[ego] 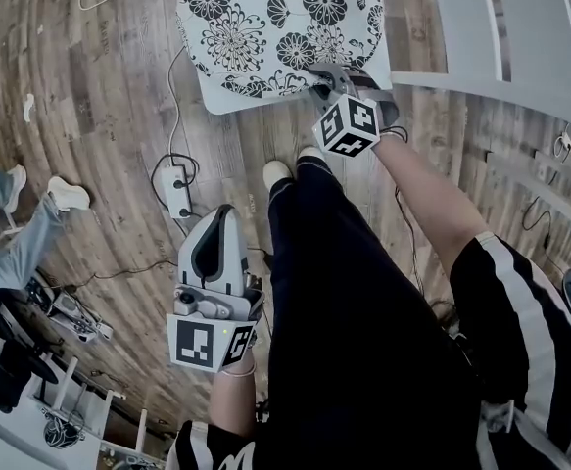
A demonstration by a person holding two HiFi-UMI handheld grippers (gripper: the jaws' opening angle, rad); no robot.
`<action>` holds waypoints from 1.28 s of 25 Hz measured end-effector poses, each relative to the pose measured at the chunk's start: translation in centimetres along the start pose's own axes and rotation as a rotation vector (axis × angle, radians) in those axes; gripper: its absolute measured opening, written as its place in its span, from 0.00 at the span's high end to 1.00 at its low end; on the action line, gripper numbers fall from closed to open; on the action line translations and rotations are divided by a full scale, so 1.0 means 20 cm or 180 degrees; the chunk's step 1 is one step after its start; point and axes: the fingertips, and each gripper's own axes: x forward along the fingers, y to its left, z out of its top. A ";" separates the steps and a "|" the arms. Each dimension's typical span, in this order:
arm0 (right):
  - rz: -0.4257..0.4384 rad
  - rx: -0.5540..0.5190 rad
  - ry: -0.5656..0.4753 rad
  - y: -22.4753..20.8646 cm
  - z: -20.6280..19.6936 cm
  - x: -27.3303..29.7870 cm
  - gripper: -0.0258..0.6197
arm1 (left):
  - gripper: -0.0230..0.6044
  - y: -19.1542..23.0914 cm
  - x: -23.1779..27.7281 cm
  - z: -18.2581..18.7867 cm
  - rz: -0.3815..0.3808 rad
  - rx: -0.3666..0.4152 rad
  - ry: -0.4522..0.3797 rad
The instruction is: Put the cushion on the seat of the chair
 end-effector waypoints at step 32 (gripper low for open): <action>0.0816 0.0243 0.0154 0.09 0.03 -0.06 0.62 | 0.96 -0.13 0.04 0.15 -0.0335 0.0136 -0.0048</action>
